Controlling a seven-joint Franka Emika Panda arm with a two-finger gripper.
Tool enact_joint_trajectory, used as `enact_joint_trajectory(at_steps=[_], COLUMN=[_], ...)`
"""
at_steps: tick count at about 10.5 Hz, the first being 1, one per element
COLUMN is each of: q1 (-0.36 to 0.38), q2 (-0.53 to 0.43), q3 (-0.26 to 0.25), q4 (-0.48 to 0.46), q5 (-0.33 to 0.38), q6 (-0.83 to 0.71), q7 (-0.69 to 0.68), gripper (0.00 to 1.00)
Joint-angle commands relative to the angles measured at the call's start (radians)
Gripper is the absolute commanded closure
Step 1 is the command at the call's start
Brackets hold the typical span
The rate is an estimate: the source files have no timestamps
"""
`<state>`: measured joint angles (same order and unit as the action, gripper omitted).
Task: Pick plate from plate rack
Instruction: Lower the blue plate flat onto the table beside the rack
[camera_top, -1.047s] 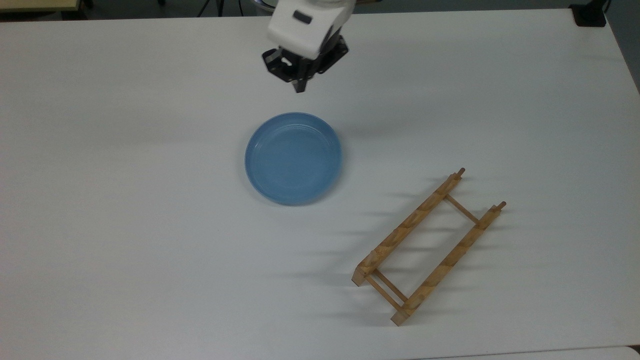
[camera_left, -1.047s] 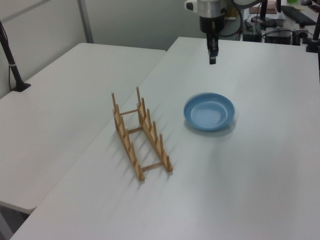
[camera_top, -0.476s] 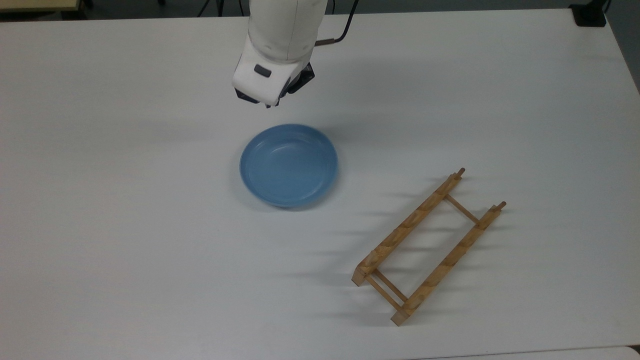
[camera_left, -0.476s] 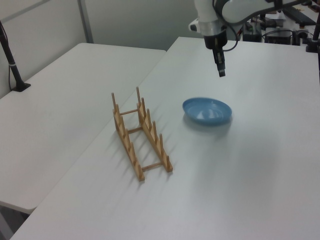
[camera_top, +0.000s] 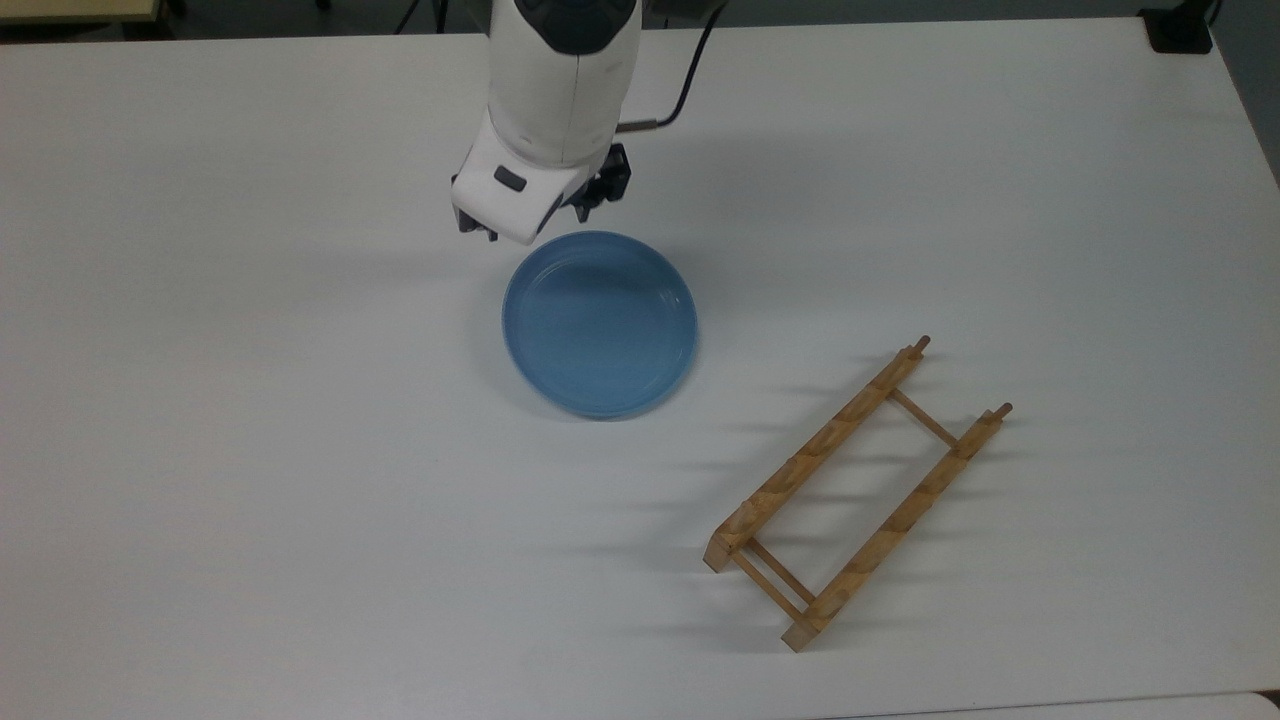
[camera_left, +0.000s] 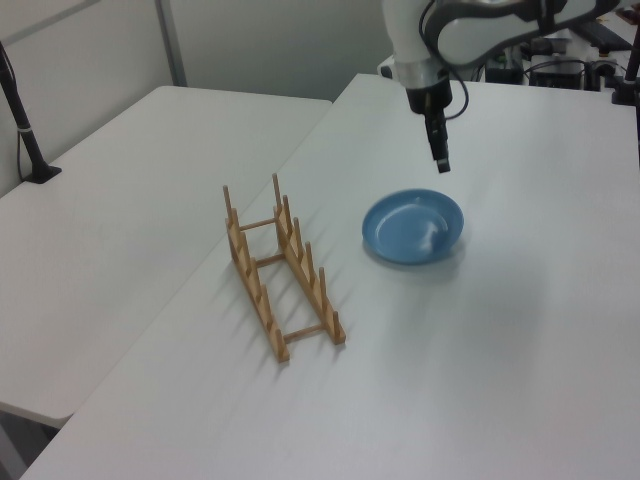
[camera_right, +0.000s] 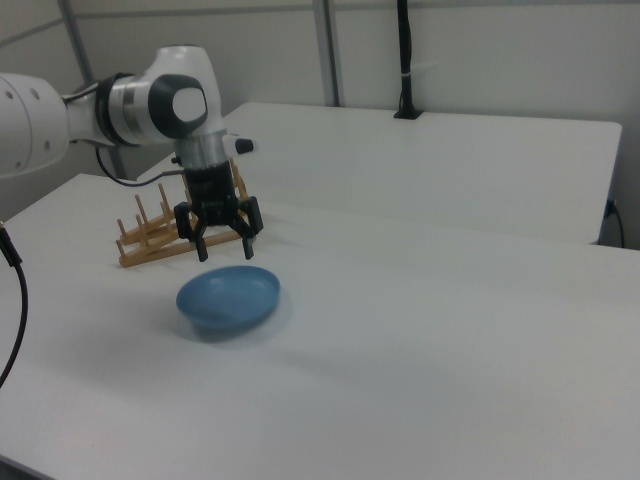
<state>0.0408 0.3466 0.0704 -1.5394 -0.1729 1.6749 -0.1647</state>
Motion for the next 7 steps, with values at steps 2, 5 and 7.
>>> enact_joint_trajectory(at_steps=[2,5,7], q1=[0.030,0.041,0.051], q2=[0.083,0.155,0.176], q3=[-0.003,-0.003,-0.003], q4=[-0.067,-0.067,-0.068], q5=[0.007,0.007,0.007], q6=[0.158,0.245,0.267], q7=[0.114,0.157,0.160], gripper=[0.00,0.00,0.00])
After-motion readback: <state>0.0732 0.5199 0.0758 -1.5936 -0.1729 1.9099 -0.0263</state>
